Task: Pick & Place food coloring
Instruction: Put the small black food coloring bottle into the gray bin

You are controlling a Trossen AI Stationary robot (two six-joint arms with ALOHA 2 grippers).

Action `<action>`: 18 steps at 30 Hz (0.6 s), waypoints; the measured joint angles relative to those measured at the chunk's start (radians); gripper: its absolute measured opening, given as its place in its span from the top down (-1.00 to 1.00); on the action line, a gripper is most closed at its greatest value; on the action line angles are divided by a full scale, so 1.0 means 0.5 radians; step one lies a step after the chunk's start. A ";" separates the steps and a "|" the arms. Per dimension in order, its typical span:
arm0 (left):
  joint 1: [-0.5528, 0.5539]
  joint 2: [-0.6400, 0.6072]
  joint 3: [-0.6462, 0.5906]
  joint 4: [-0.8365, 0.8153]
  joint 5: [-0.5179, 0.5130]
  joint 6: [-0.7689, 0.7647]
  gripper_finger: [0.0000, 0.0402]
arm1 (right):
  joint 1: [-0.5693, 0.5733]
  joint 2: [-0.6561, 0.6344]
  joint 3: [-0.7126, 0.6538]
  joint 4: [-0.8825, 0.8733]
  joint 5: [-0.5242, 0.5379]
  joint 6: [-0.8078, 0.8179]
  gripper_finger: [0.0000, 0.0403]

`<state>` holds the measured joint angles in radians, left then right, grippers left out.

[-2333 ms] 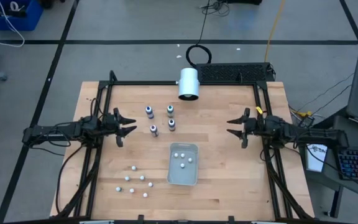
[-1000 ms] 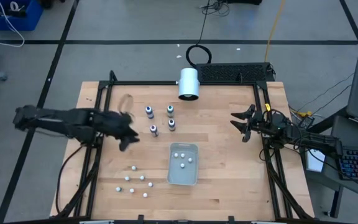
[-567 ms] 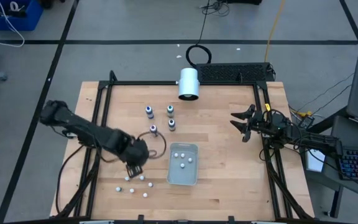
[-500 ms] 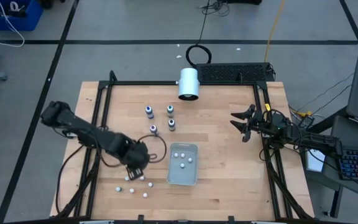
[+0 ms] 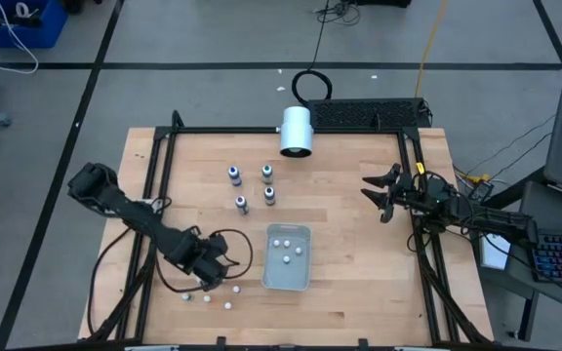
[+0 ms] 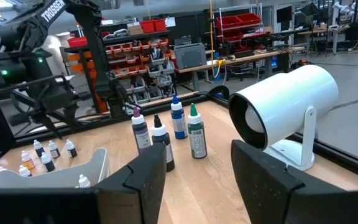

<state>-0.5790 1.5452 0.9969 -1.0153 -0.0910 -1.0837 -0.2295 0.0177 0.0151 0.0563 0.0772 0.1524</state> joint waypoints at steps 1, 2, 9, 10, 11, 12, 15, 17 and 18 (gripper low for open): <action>-0.004 0.000 -0.013 0.003 0.001 -0.027 0.24 | 0.000 0.000 0.000 0.000 0.000 0.000 0.16; -0.010 0.000 -0.025 0.014 -0.001 -0.054 0.24 | 0.000 0.000 0.000 0.000 0.000 0.000 0.16; -0.049 0.000 -0.114 0.223 0.024 -0.141 0.24 | 0.000 0.001 0.000 -0.001 0.000 0.000 0.16; -0.053 0.000 -0.117 0.243 0.025 -0.142 0.24 | 0.000 0.000 0.000 -0.001 0.000 0.000 0.16; -0.057 0.000 -0.117 0.245 0.025 -0.144 0.24 | 0.000 0.000 0.000 -0.001 0.000 0.000 0.16; -0.058 0.000 -0.118 0.244 0.023 -0.145 0.24 | 0.000 0.000 0.000 -0.001 0.000 0.000 0.16; -0.059 0.000 -0.120 0.247 -0.022 -0.149 0.24 | 0.000 0.000 0.000 -0.001 0.000 0.000 0.16; -0.059 0.000 -0.120 0.249 -0.042 -0.149 0.24 | 0.000 0.000 0.000 -0.001 0.000 0.000 0.16; -0.059 0.000 -0.120 0.248 -0.045 -0.149 0.24 | 0.000 0.000 0.000 0.000 0.000 0.000 0.16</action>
<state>-0.6086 1.5452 0.9367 -0.8913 -0.1134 -1.1580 -0.2295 0.0177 0.0151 0.0560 0.0772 0.1524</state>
